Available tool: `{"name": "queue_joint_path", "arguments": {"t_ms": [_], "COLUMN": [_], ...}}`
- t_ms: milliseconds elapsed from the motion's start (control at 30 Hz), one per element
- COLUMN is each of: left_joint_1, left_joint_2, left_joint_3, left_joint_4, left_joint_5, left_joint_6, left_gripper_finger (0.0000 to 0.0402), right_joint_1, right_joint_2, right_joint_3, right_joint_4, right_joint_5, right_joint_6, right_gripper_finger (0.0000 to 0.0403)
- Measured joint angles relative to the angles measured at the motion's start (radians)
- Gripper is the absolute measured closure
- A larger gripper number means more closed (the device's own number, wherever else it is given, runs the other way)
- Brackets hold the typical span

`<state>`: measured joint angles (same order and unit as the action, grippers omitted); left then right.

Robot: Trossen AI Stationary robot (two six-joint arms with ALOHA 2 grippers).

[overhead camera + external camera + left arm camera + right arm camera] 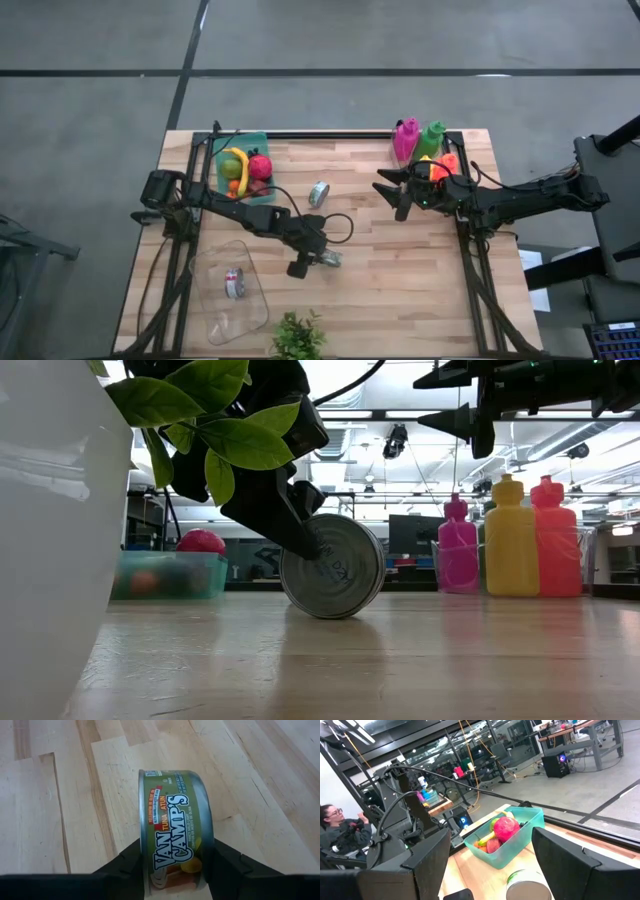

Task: Pick & Place Food Item
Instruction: Put the bottom green tuna can into the left transparent bin

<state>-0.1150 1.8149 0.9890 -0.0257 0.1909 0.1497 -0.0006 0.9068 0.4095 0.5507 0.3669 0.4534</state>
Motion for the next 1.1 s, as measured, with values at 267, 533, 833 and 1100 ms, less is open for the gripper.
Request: {"name": "queue_joint_path", "arguments": {"t_ms": [267,533,833,1100], "left_joint_1": [0.0,0.0,0.001,-0.002], "left_joint_2": [0.0,-0.015,-0.172,-0.381], "left_joint_3": [0.0,0.0,0.0,0.001], "left_joint_4": [0.0,-0.006,-0.141,-0.35], "left_joint_5": [0.0,-0.001,-0.072,-0.163], "left_joint_6": [0.002,0.002,-0.092,-0.388], "left_gripper_finger": [0.0247,0.0247,0.0246,0.0245], "right_joint_1": [0.0,0.0,0.0,0.0], "right_joint_2": [0.0,0.0,0.0,0.0], "right_joint_3": [0.0,0.0,0.0,0.0], "right_joint_4": [0.0,0.0,-0.001,-0.002], "right_joint_5": [0.0,0.0,0.0,0.0], "right_joint_6": [0.0,0.0,0.0,0.0], "right_gripper_finger": [0.0126,0.0126,0.0126,0.0126]}}
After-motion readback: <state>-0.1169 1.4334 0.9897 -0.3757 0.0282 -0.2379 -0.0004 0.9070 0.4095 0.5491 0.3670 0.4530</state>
